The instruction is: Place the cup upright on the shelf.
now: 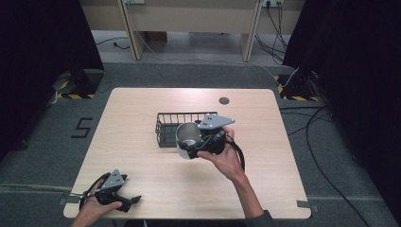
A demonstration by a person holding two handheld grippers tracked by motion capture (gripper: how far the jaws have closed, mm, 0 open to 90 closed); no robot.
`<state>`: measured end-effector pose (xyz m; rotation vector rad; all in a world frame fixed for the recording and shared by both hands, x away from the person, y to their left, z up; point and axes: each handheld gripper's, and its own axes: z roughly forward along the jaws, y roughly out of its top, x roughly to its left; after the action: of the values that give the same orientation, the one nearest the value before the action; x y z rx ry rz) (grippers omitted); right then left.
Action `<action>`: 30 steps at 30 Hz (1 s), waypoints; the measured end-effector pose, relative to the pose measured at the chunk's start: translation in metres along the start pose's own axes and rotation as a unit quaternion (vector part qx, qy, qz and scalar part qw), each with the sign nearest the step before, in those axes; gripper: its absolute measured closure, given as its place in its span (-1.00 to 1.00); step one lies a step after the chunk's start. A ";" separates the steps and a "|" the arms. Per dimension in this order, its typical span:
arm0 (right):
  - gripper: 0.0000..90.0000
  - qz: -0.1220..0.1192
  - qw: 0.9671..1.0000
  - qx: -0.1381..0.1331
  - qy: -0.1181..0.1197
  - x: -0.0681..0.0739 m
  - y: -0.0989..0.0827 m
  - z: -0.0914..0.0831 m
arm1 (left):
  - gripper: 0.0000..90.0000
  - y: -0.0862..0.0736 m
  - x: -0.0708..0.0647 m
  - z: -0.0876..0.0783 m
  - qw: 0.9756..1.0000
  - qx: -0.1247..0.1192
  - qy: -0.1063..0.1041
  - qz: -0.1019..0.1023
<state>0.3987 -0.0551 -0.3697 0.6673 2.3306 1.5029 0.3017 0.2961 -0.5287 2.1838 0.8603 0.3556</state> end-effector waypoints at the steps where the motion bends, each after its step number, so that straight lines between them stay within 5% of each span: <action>1: -0.86 -0.002 1.000 0.005 -0.002 -0.001 0.003 0.001 | -1.00 0.000 0.000 0.000 1.000 0.000 0.000 0.000; 10: -0.86 -0.006 1.000 0.010 0.001 -0.010 0.026 0.009 | -1.00 0.000 0.000 0.000 1.000 0.000 -0.001 -0.001; 30: -0.86 0.009 1.000 0.017 -0.014 -0.045 0.046 0.034 | -1.00 0.000 0.000 0.000 1.000 0.000 0.000 0.000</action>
<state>0.4633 -0.0368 -0.3425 0.7163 2.3406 1.4548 0.3016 0.2961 -0.5285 2.1846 0.8602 0.3546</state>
